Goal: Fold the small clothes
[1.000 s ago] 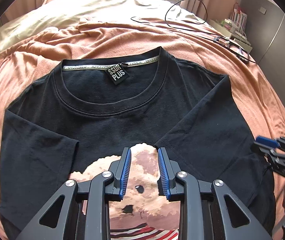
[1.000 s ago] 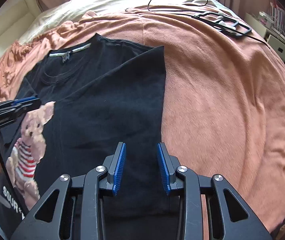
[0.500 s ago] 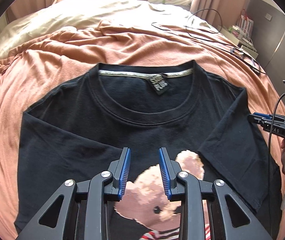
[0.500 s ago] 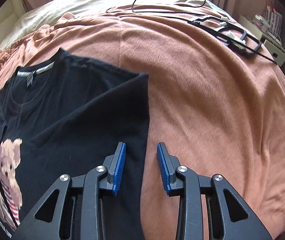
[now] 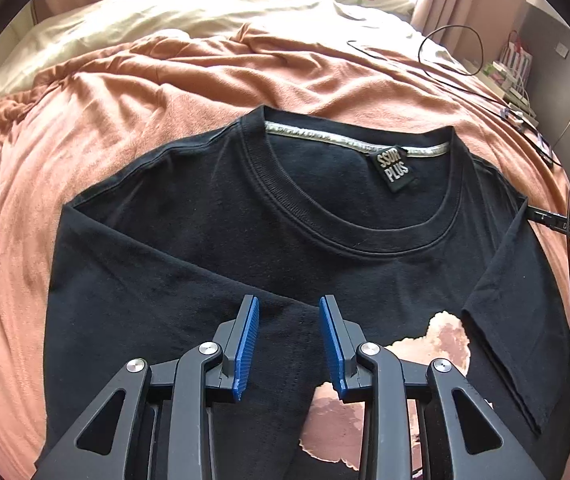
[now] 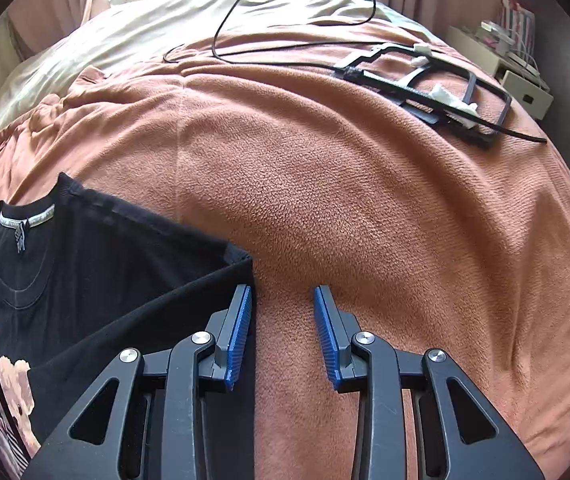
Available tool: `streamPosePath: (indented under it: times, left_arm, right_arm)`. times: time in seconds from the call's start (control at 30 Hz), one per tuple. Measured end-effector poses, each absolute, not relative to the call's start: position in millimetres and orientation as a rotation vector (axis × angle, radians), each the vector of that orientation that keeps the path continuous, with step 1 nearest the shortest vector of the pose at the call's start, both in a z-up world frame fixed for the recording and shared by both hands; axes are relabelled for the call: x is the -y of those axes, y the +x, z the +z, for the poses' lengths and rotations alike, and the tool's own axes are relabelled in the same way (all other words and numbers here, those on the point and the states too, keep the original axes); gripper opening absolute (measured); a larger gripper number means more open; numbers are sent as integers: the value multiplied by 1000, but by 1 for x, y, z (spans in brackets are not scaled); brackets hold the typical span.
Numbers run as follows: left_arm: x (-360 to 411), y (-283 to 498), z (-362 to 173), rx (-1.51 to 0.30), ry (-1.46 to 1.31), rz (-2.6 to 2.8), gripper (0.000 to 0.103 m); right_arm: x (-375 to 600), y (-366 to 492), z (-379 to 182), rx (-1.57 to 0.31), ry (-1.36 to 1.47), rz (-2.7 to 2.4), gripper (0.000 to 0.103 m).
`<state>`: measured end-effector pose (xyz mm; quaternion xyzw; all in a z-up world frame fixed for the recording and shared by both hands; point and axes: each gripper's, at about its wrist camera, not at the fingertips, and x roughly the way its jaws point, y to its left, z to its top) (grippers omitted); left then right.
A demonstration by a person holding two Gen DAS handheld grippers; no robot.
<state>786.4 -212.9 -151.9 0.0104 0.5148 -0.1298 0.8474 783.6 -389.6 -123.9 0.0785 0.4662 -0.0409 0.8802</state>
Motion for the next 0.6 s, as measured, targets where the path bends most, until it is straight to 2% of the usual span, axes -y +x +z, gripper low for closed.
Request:
streamPosePath:
  times: [0.17,0.4,0.5,0.53,0.57,0.6]
  left_arm:
    - [207,785,-154,-1089,18,-269,34]
    - [195,772,-140,-1079,-14,-256,35]
    - [190,756,-126,-1059,-23,-247,56]
    - [189,750,-122,-1051,-23,-246,66]
    - [187,743,-115,-1042,-24,-251,74]
    - [186,735,-108,-1034,-25,-257,78]
  right_arm:
    - [390,787,-125,-966,154,-132,30]
    - [396,755,-99,-935,196,-97,30]
    - [392,733,-84,-934,174,-91,30]
    - [391,723,-78,-931,175,-92,36]
    - [390,711,-71,-926,177,-95,44]
    - [390,702,-62,-917,179,-95,64]
